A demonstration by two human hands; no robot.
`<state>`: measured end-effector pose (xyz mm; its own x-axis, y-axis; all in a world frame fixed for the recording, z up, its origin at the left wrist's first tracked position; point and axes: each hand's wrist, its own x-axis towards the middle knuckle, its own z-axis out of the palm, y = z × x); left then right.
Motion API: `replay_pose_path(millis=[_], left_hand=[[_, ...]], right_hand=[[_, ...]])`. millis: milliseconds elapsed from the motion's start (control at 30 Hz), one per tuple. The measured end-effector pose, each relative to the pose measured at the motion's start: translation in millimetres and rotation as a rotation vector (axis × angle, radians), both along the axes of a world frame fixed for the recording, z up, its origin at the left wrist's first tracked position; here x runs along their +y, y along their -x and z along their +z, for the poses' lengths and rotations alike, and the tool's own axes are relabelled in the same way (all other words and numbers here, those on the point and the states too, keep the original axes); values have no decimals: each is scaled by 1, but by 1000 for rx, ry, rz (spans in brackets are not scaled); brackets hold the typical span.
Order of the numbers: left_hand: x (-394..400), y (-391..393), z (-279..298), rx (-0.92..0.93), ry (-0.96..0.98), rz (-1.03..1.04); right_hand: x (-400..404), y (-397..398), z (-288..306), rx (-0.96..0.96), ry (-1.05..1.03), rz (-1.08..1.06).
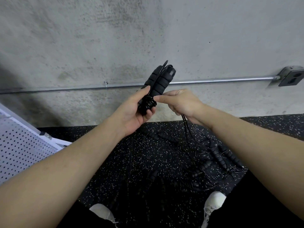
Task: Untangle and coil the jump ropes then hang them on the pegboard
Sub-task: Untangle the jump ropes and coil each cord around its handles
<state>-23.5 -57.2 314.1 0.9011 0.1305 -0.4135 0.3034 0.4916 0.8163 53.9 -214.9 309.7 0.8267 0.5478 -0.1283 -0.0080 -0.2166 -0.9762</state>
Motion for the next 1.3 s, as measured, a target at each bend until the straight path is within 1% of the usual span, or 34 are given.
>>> replay_pose_path(millis=[133, 233, 333, 500, 600, 767, 867, 933, 1033, 1100, 1200, 1300], left_hand=[[5, -3, 5, 17, -2, 52], [13, -4, 6, 10, 1, 95], [22, -3, 7, 32, 24, 104], [28, -2, 7, 48, 74, 30], [31, 0, 9, 19, 118, -23], [36, -1, 4, -47, 148, -106], [41, 0, 2, -64, 148, -162], [43, 1, 1, -55, 108, -230], [40, 4, 3, -16, 8, -338], [37, 7, 6, 5, -76, -404], [33, 9, 7, 32, -196, -508], [28, 11, 9, 28, -348, -593]], right_hand=[[1, 1, 5, -15, 60, 56], [-1, -1, 6, -64, 122, 88], [-7, -2, 6, -76, 124, 159], [-16, -7, 1, -64, 100, 301], [-21, -10, 0, -51, 130, 395], [-27, -11, 1, -102, 257, 398], [-28, -11, 2, -75, 246, 411], [-28, -12, 3, -96, 264, 406], [-28, -17, 3, -205, 381, 303], [-29, -18, 4, -225, 412, 243], [-31, -21, 1, -172, 343, 196], [-31, -26, -5, -105, 347, 220]])
